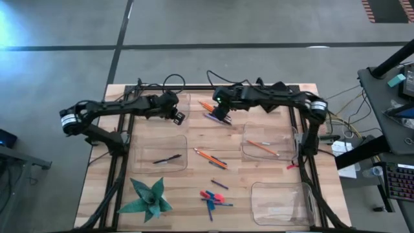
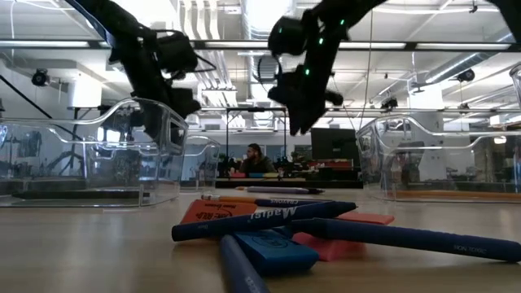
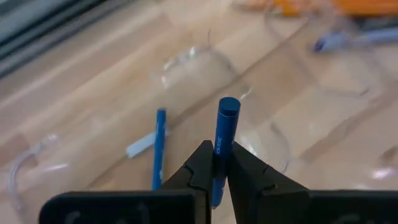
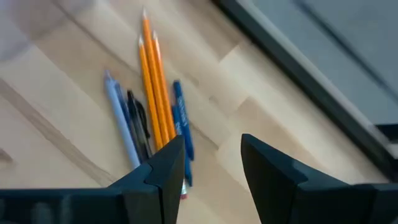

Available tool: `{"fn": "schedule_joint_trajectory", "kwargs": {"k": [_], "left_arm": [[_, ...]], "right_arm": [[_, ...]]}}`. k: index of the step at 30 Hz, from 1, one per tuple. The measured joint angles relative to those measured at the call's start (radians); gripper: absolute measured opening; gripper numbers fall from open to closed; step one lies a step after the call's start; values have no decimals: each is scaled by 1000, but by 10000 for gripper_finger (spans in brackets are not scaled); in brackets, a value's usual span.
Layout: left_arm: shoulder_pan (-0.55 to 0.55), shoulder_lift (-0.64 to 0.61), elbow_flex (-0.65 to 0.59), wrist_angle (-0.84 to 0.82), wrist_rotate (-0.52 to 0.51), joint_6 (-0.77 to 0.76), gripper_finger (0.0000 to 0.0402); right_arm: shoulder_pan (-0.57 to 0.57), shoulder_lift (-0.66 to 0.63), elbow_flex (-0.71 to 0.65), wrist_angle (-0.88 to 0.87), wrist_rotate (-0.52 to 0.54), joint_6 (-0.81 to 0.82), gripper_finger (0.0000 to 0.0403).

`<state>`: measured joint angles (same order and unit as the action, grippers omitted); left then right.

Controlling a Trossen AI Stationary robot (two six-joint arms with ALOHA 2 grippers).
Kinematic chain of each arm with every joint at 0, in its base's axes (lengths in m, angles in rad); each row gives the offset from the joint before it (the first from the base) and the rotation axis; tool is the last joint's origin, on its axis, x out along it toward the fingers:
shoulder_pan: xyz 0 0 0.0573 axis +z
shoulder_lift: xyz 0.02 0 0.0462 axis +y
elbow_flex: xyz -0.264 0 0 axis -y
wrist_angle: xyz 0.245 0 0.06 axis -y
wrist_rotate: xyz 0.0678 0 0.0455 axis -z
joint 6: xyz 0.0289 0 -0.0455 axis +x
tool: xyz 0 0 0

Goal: Sort crayons/erasers/pens/pencils in bins
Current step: Put the blue crayon into the top transparent bin

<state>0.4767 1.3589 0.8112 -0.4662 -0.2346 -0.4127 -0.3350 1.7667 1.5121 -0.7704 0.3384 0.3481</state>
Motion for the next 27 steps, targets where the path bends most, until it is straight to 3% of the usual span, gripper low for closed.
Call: {"fn": "schedule_joint_trajectory", "kwargs": {"k": [7,20,27], "left_arm": [[2,31,-1,-23,-3,0,14],[43,35,-10,-46,-9,0,14],[53,34,-13,-48,-8,1,51]], "right_arm": [[-41,122,3,20,-51,-5,145],[-95,231,3,101,-109,19,138],[-107,246,3,118,-111,19,138]]}}
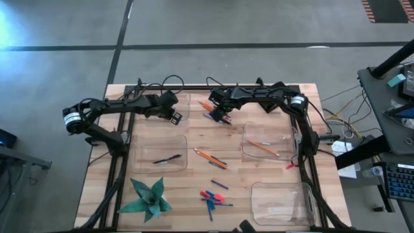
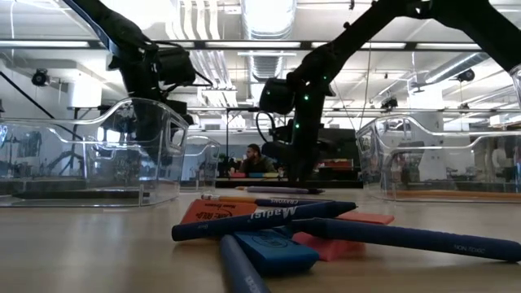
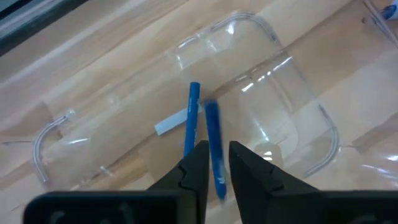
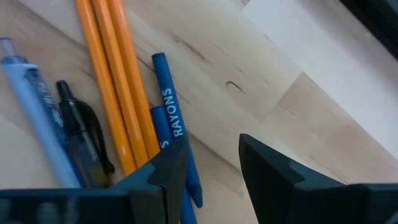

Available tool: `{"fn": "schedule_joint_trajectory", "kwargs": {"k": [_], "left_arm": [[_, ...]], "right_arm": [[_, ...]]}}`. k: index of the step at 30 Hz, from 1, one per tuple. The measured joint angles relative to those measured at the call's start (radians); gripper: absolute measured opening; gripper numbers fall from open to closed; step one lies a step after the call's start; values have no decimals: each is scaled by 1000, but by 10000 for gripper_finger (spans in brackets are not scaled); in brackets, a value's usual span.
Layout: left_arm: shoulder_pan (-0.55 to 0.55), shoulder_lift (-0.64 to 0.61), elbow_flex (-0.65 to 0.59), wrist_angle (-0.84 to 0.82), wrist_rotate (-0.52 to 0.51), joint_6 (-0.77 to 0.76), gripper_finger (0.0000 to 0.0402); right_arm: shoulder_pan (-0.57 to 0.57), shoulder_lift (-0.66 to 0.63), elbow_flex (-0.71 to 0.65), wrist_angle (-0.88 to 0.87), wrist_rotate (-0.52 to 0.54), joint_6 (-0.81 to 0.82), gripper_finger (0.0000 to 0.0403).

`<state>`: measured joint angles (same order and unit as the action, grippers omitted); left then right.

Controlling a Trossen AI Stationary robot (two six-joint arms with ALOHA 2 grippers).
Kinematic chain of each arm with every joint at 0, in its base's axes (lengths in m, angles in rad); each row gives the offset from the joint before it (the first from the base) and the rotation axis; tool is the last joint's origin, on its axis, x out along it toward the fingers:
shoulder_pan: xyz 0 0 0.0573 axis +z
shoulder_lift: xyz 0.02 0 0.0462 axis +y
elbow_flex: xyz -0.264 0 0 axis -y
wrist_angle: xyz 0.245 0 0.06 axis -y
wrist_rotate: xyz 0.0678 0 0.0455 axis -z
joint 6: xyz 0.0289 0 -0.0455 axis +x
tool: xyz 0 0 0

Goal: Sort crayons/erasers/pens/pencils in bins
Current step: Put the blue crayon into the top transparent bin

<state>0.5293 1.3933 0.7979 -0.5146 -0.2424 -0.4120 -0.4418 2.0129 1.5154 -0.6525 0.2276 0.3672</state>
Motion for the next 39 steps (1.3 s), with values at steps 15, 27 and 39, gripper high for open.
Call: {"fn": "schedule_joint_trajectory", "kwargs": {"k": [15,27,39], "left_arm": [[0,-4,24,0,2,0,68],[0,-86,41,1,3,1,68],[0,-195,41,3,1,0,68]], "right_arm": [[-4,0,-1,42,-52,-12,134],[-6,-1,-26,97,-70,-10,134],[-14,0,-54,119,-67,34,134]]}}
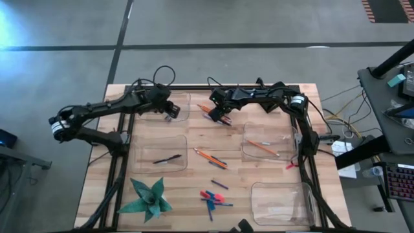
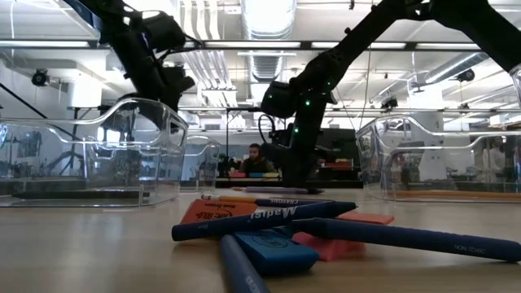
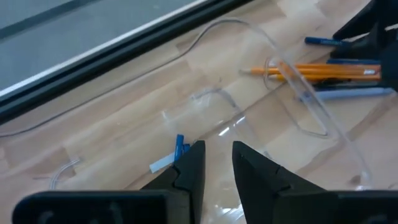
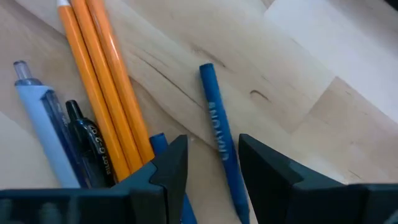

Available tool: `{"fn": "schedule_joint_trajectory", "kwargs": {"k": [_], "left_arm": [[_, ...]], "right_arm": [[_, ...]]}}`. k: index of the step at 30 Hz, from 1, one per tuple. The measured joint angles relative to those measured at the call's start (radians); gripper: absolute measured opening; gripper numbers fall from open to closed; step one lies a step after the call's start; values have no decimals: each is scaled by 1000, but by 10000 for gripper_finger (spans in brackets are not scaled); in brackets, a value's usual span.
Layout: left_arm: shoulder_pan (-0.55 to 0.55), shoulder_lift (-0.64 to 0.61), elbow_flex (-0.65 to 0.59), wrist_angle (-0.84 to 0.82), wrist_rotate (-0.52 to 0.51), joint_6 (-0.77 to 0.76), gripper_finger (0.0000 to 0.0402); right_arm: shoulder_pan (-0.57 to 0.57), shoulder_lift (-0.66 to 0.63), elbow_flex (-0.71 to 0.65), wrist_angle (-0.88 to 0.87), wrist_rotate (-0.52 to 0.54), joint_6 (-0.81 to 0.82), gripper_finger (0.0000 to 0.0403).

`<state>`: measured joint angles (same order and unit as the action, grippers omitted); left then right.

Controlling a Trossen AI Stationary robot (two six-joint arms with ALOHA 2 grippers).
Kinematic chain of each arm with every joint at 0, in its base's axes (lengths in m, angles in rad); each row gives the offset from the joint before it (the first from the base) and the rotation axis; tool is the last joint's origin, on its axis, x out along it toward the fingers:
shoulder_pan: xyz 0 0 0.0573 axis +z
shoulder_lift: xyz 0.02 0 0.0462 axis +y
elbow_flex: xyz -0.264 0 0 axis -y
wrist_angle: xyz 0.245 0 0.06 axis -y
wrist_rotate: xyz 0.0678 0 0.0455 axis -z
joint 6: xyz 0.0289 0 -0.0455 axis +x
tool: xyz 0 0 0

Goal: Sort crayons/erasers/pens/pencils in bins
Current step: Put the blue crayon into the top transparent bin

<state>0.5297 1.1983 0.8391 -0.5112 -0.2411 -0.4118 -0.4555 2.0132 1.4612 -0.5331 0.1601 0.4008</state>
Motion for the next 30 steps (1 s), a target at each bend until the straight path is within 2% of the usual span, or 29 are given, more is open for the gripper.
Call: {"fn": "schedule_joint_trajectory", "kwargs": {"k": [7,10,17,23,26,30], "left_arm": [[0,-28,0,4,-1,0,68],[0,-34,0,4,-1,-2,68],[0,-65,0,5,-1,-2,68],[0,-130,-1,21,13,-3,68],[0,-171,-1,78,68,-4,68],[0,-215,-1,201,211,3,68]], "right_arm": [[-3,0,-10,5,-6,-3,129],[-7,-1,-15,5,-10,0,107],[-29,-3,-27,5,-14,-27,21],[-36,-8,-29,4,-30,-37,16],[-38,-28,-33,-3,-53,-38,15],[-35,-78,-36,-10,-56,-49,14]]}}
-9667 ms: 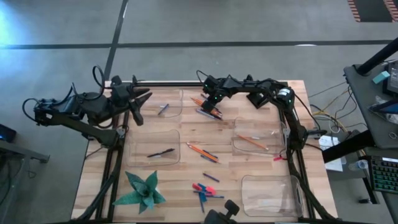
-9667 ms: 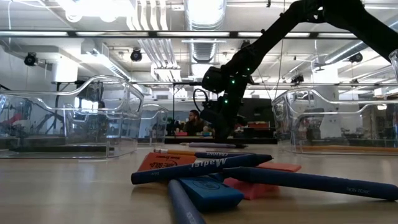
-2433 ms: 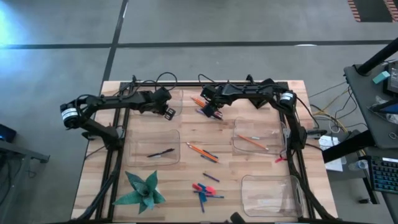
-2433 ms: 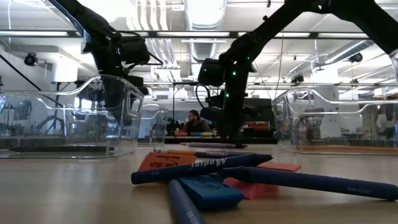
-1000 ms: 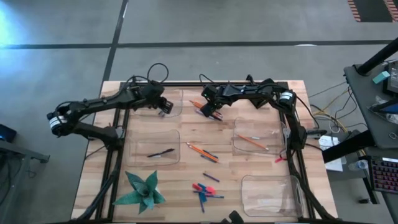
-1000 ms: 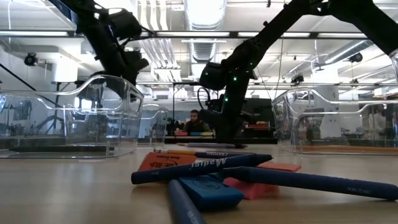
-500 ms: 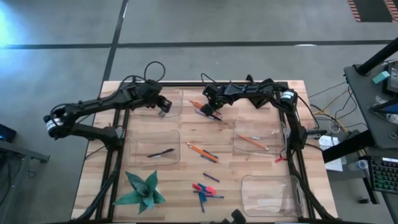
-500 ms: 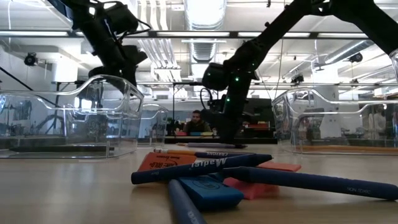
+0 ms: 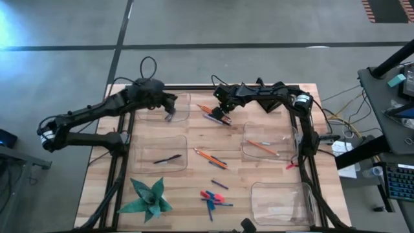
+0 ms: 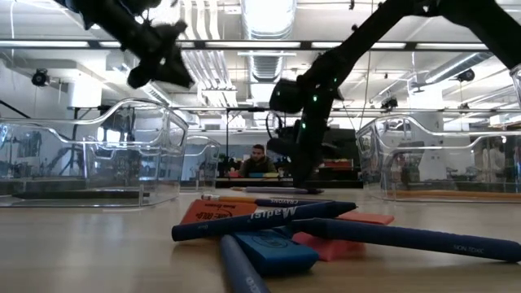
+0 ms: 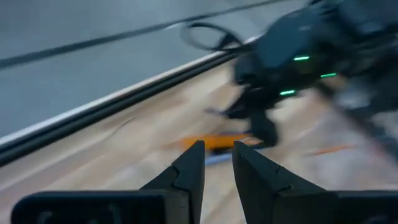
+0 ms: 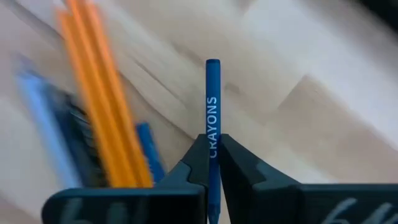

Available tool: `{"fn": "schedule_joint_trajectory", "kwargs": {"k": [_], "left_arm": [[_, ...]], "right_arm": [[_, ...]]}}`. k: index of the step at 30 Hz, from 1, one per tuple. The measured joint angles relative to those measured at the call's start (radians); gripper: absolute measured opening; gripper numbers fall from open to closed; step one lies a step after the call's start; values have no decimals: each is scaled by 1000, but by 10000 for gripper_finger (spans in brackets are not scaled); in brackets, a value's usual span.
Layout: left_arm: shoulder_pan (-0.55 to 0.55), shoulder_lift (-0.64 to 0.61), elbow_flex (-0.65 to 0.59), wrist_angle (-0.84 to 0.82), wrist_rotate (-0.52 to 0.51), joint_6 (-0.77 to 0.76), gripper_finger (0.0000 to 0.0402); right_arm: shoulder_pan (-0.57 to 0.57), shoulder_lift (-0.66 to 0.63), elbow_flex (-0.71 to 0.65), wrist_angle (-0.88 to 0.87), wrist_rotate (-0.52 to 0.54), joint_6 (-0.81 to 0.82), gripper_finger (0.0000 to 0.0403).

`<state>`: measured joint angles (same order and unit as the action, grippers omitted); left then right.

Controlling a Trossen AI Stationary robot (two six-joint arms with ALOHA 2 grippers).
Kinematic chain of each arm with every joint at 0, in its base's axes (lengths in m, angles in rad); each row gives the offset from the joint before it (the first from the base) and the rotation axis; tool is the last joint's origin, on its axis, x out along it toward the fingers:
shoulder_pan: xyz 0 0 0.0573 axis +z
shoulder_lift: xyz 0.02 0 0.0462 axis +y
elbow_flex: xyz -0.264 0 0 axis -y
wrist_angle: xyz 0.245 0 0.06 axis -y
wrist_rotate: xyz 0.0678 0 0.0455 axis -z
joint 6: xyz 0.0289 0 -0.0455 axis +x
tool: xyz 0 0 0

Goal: Sort crayons/erasers/pens/pencils in bins
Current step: Put the blue crayon into the top transparent bin

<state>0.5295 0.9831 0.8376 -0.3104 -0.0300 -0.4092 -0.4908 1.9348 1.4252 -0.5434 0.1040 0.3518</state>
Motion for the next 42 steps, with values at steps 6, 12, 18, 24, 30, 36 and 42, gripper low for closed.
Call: {"fn": "schedule_joint_trajectory", "kwargs": {"k": [6,12,18,24,30,36,42], "left_arm": [[-1,-25,-16,159,107,4,68],[-1,-9,-39,274,165,2,68],[-2,16,-42,419,296,2,68],[-8,22,-44,577,367,18,68],[-52,24,-42,645,368,241,68],[-72,30,-38,748,369,285,68],[-75,35,-26,749,420,232,68]], "right_arm": [[13,-119,2,33,-9,-28,14],[67,-274,3,213,-135,-110,13],[139,-397,4,400,-252,-211,13],[177,-459,4,496,-250,-235,13],[208,-462,4,606,-277,-242,13],[233,-456,4,633,-296,-267,13],[231,-447,9,638,-305,-259,13]]}}
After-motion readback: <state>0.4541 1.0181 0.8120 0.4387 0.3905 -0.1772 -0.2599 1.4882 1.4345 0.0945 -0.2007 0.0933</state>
